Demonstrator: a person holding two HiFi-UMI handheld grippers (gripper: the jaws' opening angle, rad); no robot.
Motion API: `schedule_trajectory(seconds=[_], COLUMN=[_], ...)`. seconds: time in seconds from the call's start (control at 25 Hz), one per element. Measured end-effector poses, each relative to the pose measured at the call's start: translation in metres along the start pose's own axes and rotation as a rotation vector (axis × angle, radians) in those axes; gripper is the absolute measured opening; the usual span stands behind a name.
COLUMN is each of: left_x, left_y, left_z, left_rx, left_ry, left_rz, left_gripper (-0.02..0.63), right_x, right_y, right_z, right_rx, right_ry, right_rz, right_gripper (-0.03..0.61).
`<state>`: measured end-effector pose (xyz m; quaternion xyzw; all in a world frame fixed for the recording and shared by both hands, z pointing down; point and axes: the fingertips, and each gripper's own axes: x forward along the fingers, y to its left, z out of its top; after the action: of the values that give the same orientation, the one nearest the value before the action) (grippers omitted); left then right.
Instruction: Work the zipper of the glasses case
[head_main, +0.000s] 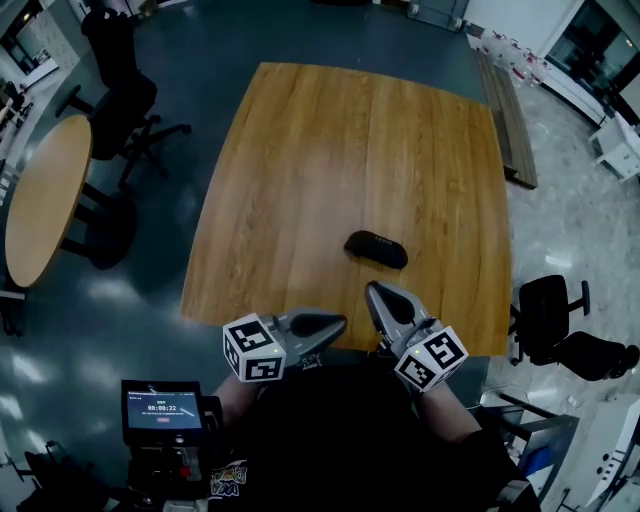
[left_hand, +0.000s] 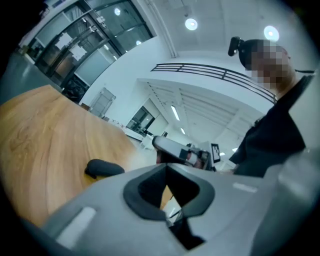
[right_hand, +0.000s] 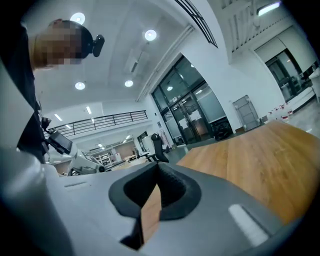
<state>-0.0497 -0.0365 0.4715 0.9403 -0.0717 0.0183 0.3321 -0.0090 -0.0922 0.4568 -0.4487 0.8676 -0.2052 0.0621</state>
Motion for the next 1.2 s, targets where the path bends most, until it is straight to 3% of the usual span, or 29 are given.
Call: schedule_trajectory(seconds=[0.08,0.28,0.48,0.76,0.92,1.2], left_x=[0.004,0.012,0.017,0.037,0.044,0.036], left_y=[-0.011,-0.026,-0.028,-0.081,-0.12,-0.155], left_z=[-0.008,-0.027,-0.026,-0.052,-0.089,-0.142], left_rx=[0.036,0.052,0.058,0.101,0.06,0.063], left_ry=[0.035,0.101,0.089,0.018,-0.005,-0.02], left_rz=[-0.019,-0.042,-0.017,0.071,0.122,0.258], left_gripper=[0.004,0.004,0.003,0.003,0.003,0.003], right_x=[-0.005,-0.024,-0.044,-0.118,-0.175,-0.229], right_y=[0.026,0.05,0.053,0.067,0.073,0.086], right_z=[-0.009,-0.025,-0.022,-0.026,-0.04,-0.07], right_rx=[-0.034,-0.096,-0.126,-0.172,-0.115,-0.068], right_ry=[0.006,0.036,0.022,0.014,0.033,0.071], right_rz=[0.016,-0.055,-0.089,-0.057,-0.063,-0.024], right_gripper=[0.008,0.006,0.007,0.008,0.006,0.008])
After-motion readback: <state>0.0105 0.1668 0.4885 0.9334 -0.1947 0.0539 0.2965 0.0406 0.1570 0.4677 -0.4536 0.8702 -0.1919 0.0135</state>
